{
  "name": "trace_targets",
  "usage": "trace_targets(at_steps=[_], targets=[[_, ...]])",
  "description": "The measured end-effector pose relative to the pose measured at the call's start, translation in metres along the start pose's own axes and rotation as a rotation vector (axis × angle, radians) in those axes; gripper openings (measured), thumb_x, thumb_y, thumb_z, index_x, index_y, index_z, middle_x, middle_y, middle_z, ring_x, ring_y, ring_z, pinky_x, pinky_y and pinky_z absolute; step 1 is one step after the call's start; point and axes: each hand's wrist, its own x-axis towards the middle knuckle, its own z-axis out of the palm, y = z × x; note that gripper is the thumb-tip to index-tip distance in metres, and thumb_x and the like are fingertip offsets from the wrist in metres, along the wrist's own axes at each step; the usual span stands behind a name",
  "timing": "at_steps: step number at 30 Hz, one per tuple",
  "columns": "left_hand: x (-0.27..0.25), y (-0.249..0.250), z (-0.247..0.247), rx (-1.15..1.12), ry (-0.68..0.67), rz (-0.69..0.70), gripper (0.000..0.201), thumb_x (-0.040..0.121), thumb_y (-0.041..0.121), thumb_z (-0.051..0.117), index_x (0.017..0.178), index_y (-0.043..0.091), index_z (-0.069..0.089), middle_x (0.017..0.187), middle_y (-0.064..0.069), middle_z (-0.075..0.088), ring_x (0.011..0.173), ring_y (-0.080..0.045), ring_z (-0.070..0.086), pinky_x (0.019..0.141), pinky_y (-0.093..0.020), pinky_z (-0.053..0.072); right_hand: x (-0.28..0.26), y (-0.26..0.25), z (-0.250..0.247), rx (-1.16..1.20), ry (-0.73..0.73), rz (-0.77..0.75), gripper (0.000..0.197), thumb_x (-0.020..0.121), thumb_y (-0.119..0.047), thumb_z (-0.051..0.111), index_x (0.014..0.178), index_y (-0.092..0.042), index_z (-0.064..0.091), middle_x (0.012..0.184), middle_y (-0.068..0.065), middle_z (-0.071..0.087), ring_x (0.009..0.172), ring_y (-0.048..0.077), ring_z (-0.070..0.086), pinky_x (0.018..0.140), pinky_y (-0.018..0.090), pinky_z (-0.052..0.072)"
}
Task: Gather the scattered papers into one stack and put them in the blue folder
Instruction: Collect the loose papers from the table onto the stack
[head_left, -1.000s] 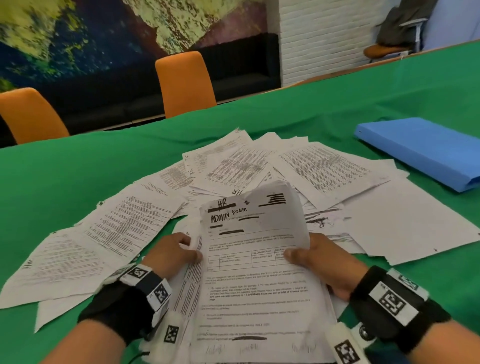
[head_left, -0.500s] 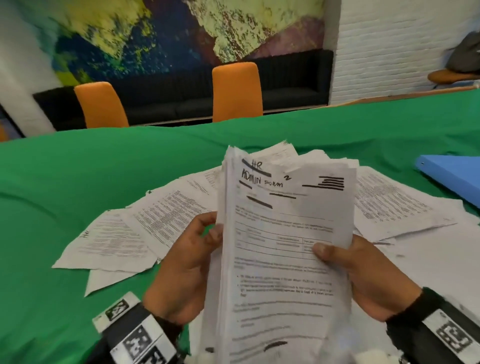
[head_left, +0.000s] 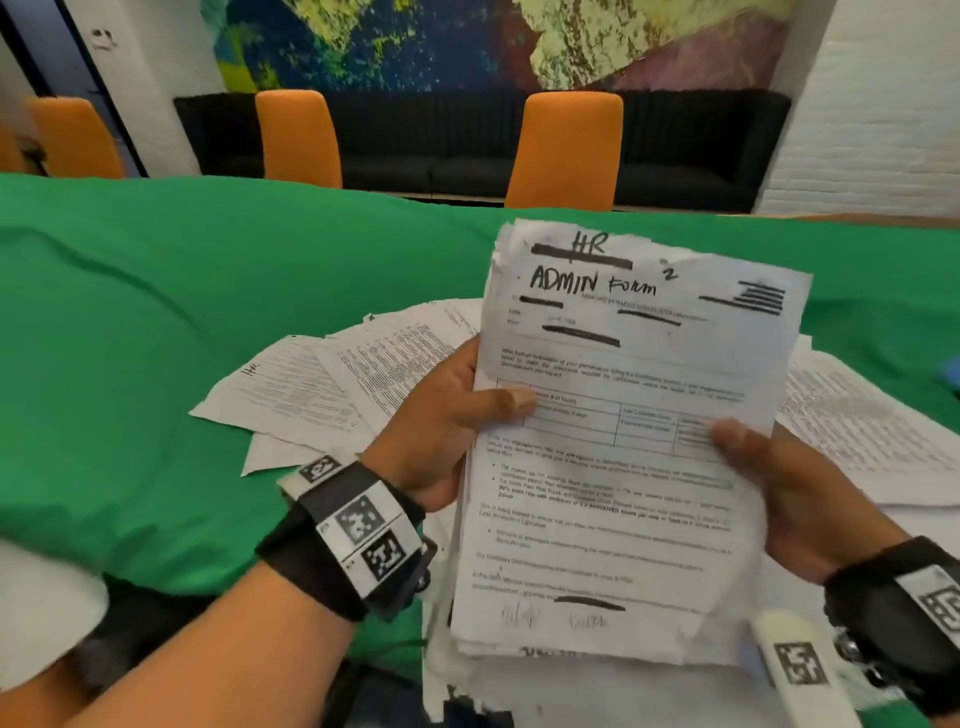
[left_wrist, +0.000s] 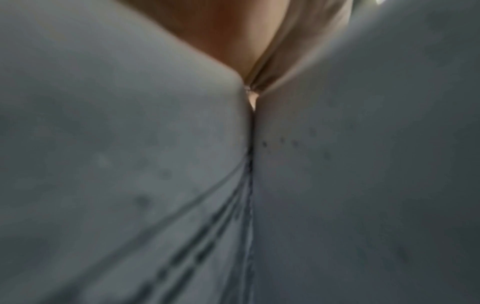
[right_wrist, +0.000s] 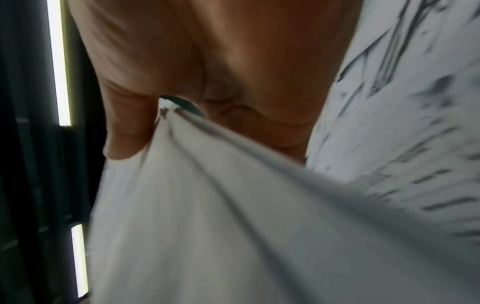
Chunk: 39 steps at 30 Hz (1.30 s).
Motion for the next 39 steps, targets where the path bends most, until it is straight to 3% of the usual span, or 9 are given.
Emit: trace_targets(at_steps=[4,7,13,16,19,23,29,34,39], targets=[[0.018,0.004,-0.008,-0.01,0.055,0.021,0.046,0.092,-0.009,0.051,0.136,0.005,0.049,0.127,-0.022,0.066,0.108,-0.045,0.066,0.087,-0.058,0.056,0.009,-0.015,0.005,0.007,-0.05,0.008,0.047,0.087,-0.014,0.051,0.133,-0.01,0.062,0.126,0.018,0.073,0.108,0.038,0.073,0.076,0.046,0.065],[0.025,-0.001,-0.014,-0.009,0.087,0.011,0.046,0.093,-0.008,0.052,0.137,0.005,0.049,0.127,-0.021,0.066,0.11,-0.045,0.066,0.087,-0.058,0.056,0.013,-0.022,0.011,-0.08,-0.068,-0.012,0.046,0.083,-0.008,0.056,0.128,-0.01,0.065,0.121,0.017,0.075,0.105,0.038,0.074,0.077,0.046,0.065],[0.03,-0.013,-0.017,0.114,0.12,-0.01,0.037,0.094,-0.007,0.055,0.13,0.004,0.052,0.124,-0.017,0.069,0.11,-0.038,0.068,0.09,-0.055,0.057,0.019,-0.018,0.002,-0.214,0.05,-0.035,0.037,0.086,-0.006,0.062,0.123,-0.013,0.066,0.114,0.012,0.078,0.096,0.032,0.078,0.073,0.04,0.066],[0.034,-0.014,-0.026,0.182,0.185,-0.029,0.023,0.097,0.002,0.057,0.119,0.006,0.055,0.115,-0.018,0.07,0.096,-0.032,0.072,0.082,-0.049,0.059,0.022,-0.019,-0.01,-0.224,0.102,-0.044,0.043,0.082,-0.01,0.065,0.126,-0.012,0.066,0.117,0.013,0.077,0.099,0.034,0.077,0.078,0.045,0.065],[0.037,-0.014,-0.033,0.245,0.299,-0.017,0.016,0.097,0.004,0.057,0.112,0.01,0.059,0.097,-0.015,0.066,0.08,-0.026,0.071,0.077,-0.046,0.06,0.025,-0.024,-0.02,-0.208,0.147,-0.058,0.038,0.091,-0.005,0.061,0.127,-0.014,0.066,0.119,0.012,0.077,0.101,0.034,0.076,0.08,0.048,0.063],[0.04,-0.024,-0.044,0.555,0.343,0.002,0.015,0.097,0.006,0.057,0.11,0.012,0.062,0.09,-0.011,0.065,0.084,-0.031,0.073,0.081,-0.052,0.058,0.023,-0.029,-0.027,-0.208,0.178,-0.081,0.033,0.096,-0.001,0.057,0.124,-0.016,0.068,0.117,0.012,0.077,0.099,0.034,0.077,0.079,0.048,0.064],[0.044,-0.029,-0.063,1.156,0.34,0.023,0.012,0.097,0.026,0.055,0.107,0.031,0.06,0.092,0.007,0.065,0.084,-0.018,0.068,0.078,-0.038,0.058,0.019,-0.032,-0.027,-0.196,0.176,-0.094,0.037,0.091,-0.002,0.061,0.123,-0.019,0.068,0.117,0.012,0.077,0.1,0.036,0.076,0.079,0.052,0.062],[0.046,-0.035,-0.072,1.372,0.343,-0.033,0.014,0.097,0.03,0.053,0.109,0.033,0.06,0.094,0.008,0.065,0.086,-0.018,0.063,0.081,-0.042,0.057,0.016,-0.022,-0.028,-0.213,0.17,-0.065,0.037,0.084,-0.008,0.065,0.12,-0.016,0.068,0.112,0.012,0.079,0.092,0.035,0.078,0.071,0.046,0.065],[0.046,-0.033,-0.069,1.463,0.294,-0.026,0.014,0.098,0.032,0.051,0.11,0.032,0.059,0.096,0.008,0.065,0.086,-0.019,0.063,0.079,-0.04,0.058,0.016,-0.025,-0.043,-0.231,0.211,-0.07,0.031,0.093,-0.001,0.059,0.116,-0.02,0.07,0.111,0.011,0.079,0.09,0.033,0.078,0.072,0.046,0.065]])
